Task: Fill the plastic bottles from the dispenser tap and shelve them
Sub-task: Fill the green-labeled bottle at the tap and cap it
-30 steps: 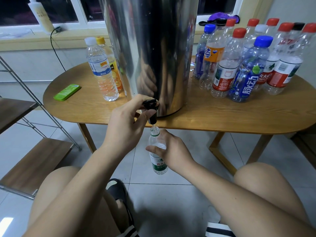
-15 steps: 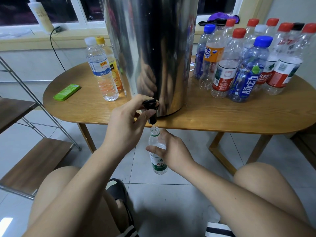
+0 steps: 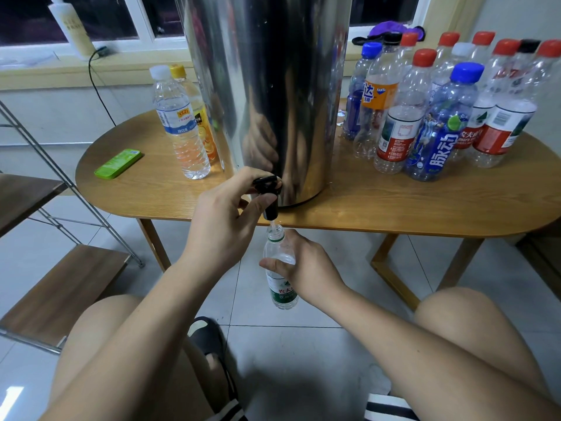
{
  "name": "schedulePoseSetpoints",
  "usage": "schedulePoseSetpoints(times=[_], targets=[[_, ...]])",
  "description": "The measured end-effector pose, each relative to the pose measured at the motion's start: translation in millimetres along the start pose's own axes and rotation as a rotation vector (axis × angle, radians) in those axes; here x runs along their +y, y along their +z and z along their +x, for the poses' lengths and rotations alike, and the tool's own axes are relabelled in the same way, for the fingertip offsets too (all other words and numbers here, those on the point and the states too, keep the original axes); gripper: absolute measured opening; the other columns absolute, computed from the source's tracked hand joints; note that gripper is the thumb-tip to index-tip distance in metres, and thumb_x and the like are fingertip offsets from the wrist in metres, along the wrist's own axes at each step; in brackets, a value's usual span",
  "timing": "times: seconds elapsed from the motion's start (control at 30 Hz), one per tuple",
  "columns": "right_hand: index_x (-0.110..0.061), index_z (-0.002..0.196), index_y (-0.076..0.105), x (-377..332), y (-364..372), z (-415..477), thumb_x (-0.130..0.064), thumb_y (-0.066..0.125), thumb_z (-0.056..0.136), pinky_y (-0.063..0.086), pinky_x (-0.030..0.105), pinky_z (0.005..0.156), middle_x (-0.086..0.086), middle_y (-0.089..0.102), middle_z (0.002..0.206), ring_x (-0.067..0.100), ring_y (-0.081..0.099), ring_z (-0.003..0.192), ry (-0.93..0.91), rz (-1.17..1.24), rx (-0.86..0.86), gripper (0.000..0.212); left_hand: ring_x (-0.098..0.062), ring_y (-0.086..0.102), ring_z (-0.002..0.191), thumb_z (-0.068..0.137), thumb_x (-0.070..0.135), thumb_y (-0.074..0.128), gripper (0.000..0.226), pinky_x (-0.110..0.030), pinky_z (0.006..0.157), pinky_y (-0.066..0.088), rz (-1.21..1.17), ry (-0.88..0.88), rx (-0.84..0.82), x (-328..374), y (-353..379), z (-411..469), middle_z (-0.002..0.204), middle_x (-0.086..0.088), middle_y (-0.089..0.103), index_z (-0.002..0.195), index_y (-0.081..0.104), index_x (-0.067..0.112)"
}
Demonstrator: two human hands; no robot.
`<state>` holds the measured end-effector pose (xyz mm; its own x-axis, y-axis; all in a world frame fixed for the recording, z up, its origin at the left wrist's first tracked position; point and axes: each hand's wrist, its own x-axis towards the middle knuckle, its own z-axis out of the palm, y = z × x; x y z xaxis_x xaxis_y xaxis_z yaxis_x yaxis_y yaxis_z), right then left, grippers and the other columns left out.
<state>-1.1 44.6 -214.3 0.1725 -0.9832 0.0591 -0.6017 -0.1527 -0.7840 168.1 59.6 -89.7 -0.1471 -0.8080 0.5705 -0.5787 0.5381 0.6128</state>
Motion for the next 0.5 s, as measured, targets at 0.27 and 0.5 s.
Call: schedulePoseSetpoints(times=[0.27, 0.5], targets=[[-0.03, 0.134, 0.059, -0.2, -0.2, 0.0, -0.091, 0.057, 0.074, 0.058, 0.045, 0.096, -0.007, 0.073, 0.129, 0.021, 0.067, 0.118, -0.002, 0.0, 0.001, 0.085, -0.008, 0.074, 0.098, 0.103, 0.009, 0.073, 0.019, -0.03, 0.08, 0.057, -0.001, 0.007, -0.003, 0.9, -0.7, 0.3, 0.1, 0.007, 0.079, 0.121, 0.073, 0.016], [-0.033, 0.133, 0.058, 0.0, 0.0, -0.2, -0.089, 0.059, 0.075, 0.058, 0.046, 0.095, -0.008, 0.072, 0.129, 0.021, 0.067, 0.117, 0.002, 0.001, -0.001, 0.081, -0.01, 0.074, 0.098, 0.103, 0.01, 0.073, 0.018, -0.03, 0.08, 0.056, 0.004, 0.009, -0.005, 0.2, -1.3, 0.5, 0.1, 0.008, 0.079, 0.12, 0.074, 0.017]])
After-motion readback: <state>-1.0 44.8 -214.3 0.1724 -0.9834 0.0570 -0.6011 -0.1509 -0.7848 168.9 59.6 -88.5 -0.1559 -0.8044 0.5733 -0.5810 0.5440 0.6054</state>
